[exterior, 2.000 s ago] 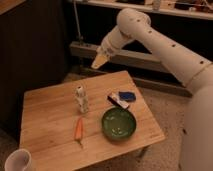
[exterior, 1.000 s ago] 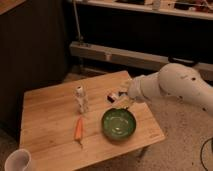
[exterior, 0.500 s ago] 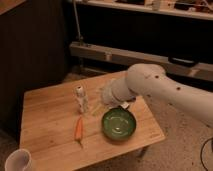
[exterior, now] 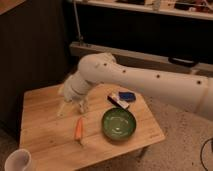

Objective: Move the arm in a circular motion

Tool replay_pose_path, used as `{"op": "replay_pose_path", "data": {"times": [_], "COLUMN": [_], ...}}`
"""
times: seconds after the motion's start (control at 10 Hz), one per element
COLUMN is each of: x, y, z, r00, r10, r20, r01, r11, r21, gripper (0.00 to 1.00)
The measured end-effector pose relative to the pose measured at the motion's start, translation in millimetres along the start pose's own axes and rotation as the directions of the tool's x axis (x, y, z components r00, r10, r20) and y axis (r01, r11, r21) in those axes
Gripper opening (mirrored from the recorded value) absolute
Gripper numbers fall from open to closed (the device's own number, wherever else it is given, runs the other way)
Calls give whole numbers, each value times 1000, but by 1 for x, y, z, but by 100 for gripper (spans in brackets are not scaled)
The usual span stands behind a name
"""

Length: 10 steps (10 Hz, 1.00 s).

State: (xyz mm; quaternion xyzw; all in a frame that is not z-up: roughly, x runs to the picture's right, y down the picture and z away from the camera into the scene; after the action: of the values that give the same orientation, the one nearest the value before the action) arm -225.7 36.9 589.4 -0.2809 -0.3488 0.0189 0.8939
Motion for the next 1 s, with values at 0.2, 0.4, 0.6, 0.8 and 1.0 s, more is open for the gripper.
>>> {"op": "replay_pose_path", "data": {"times": [0.2, 0.4, 0.6, 0.8, 1.0], "x": [-28, -35, -22, 5, 34], "y": [-37, -73, -118, -156, -181], "z": [11, 7, -12, -35, -55], "r00": [999, 996, 990, 979, 963], "r10": [-15, 1, 40, 106, 170], "r20": [-42, -84, -135, -175, -207], "r01": [16, 4, -25, -76, -126], "r11": [1000, 999, 994, 983, 969], "r21": [20, 54, 110, 167, 212], "gripper": [65, 65, 65, 65, 65]}}
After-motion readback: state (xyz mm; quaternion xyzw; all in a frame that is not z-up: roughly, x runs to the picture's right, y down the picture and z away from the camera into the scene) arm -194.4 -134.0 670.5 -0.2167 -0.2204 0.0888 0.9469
